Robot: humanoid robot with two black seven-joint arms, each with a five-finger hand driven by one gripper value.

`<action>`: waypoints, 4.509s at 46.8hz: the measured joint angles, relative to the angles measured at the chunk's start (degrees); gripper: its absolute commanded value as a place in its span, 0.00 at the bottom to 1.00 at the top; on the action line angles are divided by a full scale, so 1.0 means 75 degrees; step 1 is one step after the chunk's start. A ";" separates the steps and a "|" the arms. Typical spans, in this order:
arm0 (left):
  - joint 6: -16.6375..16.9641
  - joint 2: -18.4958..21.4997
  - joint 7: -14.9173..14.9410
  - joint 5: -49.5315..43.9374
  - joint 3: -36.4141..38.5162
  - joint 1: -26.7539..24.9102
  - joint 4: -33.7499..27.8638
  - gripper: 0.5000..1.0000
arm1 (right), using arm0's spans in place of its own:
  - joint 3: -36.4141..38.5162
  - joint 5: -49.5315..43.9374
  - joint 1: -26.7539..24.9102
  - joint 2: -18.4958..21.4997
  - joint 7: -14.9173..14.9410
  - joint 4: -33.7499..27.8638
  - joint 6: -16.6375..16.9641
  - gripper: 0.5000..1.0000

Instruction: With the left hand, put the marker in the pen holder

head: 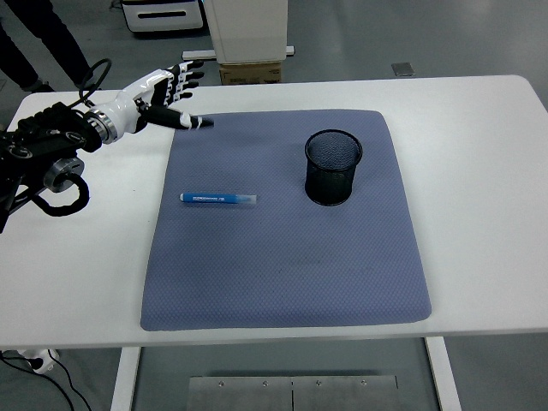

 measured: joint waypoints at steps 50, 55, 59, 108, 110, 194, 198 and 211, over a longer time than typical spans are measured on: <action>-0.1193 -0.1455 0.0050 0.3706 0.3895 -0.3009 -0.1127 1.00 | 0.0000 0.0000 -0.0004 0.0001 -0.0001 -0.0001 -0.0001 1.00; -0.1165 -0.1603 0.0096 0.4014 0.3894 -0.3042 -0.1096 1.00 | 0.0001 0.0000 -0.0004 0.0001 -0.0001 0.0000 0.0000 1.00; -0.1158 -0.1696 0.0126 0.4117 0.3892 -0.3010 -0.1095 1.00 | 0.0001 0.0000 -0.0005 0.0001 -0.0001 -0.0001 -0.0001 1.00; -0.1267 -0.2336 0.1285 0.3690 0.3867 -0.2771 -0.1049 1.00 | 0.0001 0.0000 -0.0004 0.0001 -0.0001 0.0000 0.0000 1.00; -0.1275 -0.2336 0.1286 0.3726 0.3877 -0.2773 -0.1049 1.00 | 0.0001 0.0000 -0.0004 0.0001 -0.0001 0.0000 0.0000 1.00; -0.0899 -0.2478 0.1298 0.4453 0.3917 -0.2729 -0.1115 0.46 | 0.0001 0.0000 -0.0004 0.0001 -0.0001 -0.0002 0.0000 1.00; -0.0878 -0.2478 0.1298 0.4464 0.3917 -0.2728 -0.1128 0.43 | 0.0001 0.0000 -0.0004 0.0001 -0.0001 -0.0003 0.0000 1.00; -0.0498 -0.2487 0.1454 0.4690 0.3916 -0.2715 -0.1427 0.38 | 0.0001 0.0000 -0.0004 0.0001 -0.0001 0.0000 0.0000 1.00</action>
